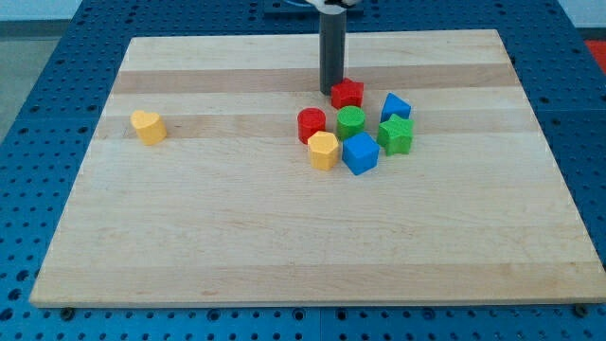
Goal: Point your arm at yellow heart
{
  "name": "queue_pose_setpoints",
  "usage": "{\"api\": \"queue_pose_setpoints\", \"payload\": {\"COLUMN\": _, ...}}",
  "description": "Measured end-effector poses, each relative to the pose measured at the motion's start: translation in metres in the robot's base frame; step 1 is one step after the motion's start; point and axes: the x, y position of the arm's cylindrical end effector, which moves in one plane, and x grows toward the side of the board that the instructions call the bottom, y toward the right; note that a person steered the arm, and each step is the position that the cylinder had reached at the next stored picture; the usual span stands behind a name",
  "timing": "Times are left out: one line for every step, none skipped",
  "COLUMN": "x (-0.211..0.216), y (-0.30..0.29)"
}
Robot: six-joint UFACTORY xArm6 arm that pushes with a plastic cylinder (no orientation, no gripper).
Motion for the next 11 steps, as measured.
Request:
{"api": "queue_pose_setpoints", "payload": {"x": 0.000, "y": 0.009}}
{"api": "queue_pose_setpoints", "payload": {"x": 0.000, "y": 0.010}}
{"api": "queue_pose_setpoints", "payload": {"x": 0.000, "y": 0.004}}
{"api": "queue_pose_setpoints", "payload": {"x": -0.006, "y": -0.034}}
{"api": "queue_pose_setpoints", "payload": {"x": -0.014, "y": -0.087}}
{"api": "queue_pose_setpoints", "payload": {"x": -0.017, "y": -0.142}}
{"api": "queue_pose_setpoints", "payload": {"x": -0.017, "y": -0.188}}
{"api": "queue_pose_setpoints", "payload": {"x": -0.014, "y": -0.233}}
{"api": "queue_pose_setpoints", "payload": {"x": 0.004, "y": -0.264}}
{"api": "queue_pose_setpoints", "payload": {"x": 0.027, "y": -0.285}}
{"api": "queue_pose_setpoints", "payload": {"x": 0.043, "y": -0.305}}
